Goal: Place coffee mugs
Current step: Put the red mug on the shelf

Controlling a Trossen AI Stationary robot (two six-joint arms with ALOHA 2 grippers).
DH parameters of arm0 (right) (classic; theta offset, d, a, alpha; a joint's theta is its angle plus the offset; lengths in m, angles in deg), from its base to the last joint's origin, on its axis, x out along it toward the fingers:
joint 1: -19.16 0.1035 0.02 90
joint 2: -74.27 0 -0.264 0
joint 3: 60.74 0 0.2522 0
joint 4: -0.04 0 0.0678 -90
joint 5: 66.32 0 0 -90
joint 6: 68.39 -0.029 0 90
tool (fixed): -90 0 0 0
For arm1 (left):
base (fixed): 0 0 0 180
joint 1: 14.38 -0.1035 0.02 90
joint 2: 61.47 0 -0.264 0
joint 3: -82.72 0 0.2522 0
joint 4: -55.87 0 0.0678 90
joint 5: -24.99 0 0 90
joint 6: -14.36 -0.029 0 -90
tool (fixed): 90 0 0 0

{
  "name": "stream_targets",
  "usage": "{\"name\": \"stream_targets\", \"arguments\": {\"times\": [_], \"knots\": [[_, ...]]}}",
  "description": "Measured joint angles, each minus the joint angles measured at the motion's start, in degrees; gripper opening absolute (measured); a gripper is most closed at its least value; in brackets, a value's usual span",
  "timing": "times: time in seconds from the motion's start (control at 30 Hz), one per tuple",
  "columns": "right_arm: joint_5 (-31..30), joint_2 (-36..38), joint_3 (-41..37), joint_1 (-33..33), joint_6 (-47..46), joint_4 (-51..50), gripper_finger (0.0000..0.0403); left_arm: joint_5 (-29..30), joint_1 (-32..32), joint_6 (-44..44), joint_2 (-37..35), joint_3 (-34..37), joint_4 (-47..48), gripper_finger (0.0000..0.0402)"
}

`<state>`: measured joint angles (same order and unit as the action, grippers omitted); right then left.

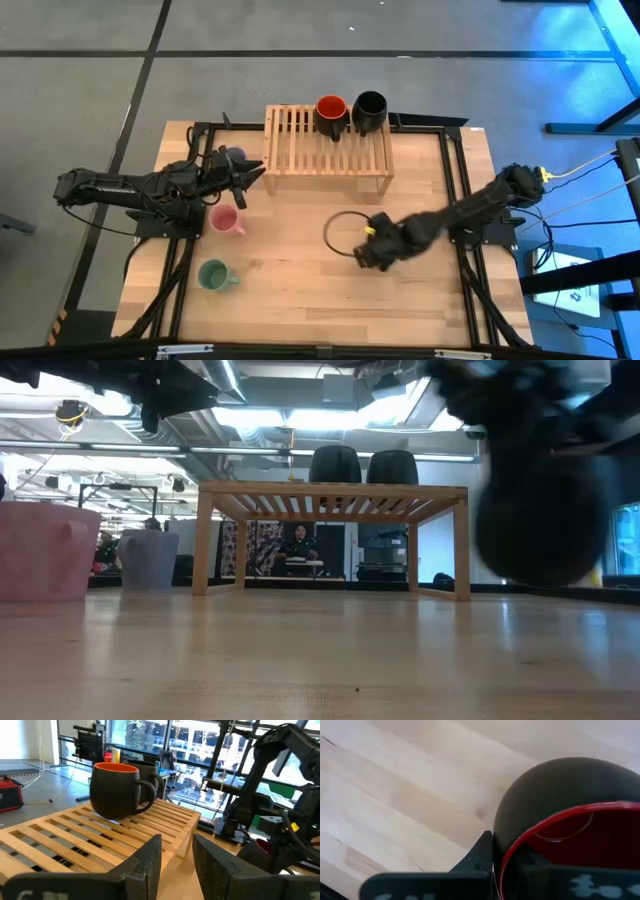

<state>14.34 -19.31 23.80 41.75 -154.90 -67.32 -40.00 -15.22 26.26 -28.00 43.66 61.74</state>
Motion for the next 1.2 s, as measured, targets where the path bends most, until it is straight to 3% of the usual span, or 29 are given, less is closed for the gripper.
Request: {"name": "stream_targets", "arguments": {"times": [0.3, 0.47, 0.67, 0.9, 1.2], "knots": [[7.2, -11.7, 12.6, -8.5, 11.2, 0.2, 0.0008, 0.0, 0.0, 1.3, 0.0, 0.0, 0.1, 0.0105], [10.2, -16.3, 15.4, -10.1, 14.9, 2.2, 0.0005, 0.0, 0.0, 1.5, 0.0, 0.0, 0.1, 0.0105], [10.5, -16.9, 15.6, -10.8, 15.3, 2.8, 0.0018, 0.0, 0.0, 1.5, 0.0, 0.0, 0.1, 0.0105], [10.0, -16.6, 15.7, -10.7, 16.2, 2.8, 0.0057, 0.0, 0.0, 1.5, 0.0, 0.0, 0.1, 0.0105], [6.9, -7.4, 15.7, -8.3, 13.1, 1.1, 0.0161, 0.0, 0.0, 1.5, 0.0, 0.0, 0.1, 0.0105]]}}
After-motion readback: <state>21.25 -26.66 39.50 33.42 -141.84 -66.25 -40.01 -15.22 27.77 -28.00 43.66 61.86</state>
